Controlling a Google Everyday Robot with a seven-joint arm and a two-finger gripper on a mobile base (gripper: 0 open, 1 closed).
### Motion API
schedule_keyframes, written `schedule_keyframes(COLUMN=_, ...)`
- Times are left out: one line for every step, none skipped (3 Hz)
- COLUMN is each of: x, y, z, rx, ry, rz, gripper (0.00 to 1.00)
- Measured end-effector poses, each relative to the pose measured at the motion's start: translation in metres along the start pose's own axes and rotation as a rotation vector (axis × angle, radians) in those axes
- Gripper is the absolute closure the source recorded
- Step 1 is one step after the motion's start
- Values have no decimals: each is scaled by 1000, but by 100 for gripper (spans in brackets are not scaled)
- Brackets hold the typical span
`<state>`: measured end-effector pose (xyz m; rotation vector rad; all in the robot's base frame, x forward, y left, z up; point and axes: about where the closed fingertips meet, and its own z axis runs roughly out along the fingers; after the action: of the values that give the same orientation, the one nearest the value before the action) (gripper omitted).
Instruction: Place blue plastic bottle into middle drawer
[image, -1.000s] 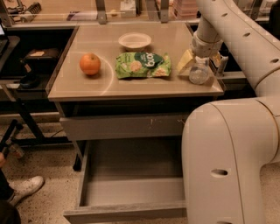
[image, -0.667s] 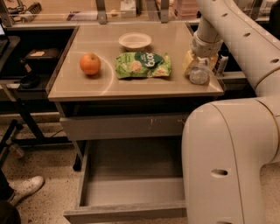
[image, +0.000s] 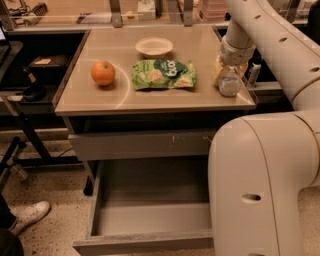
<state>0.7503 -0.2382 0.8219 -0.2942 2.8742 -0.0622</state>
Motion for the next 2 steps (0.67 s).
schedule_keyframes(x=1, y=-1, z=-8, rx=-10, ry=-14, rz=-3, gripper=100)
schedule_keyframes(x=19, y=-19, z=-31, rx=9, ry=-28, rz=24, gripper=100)
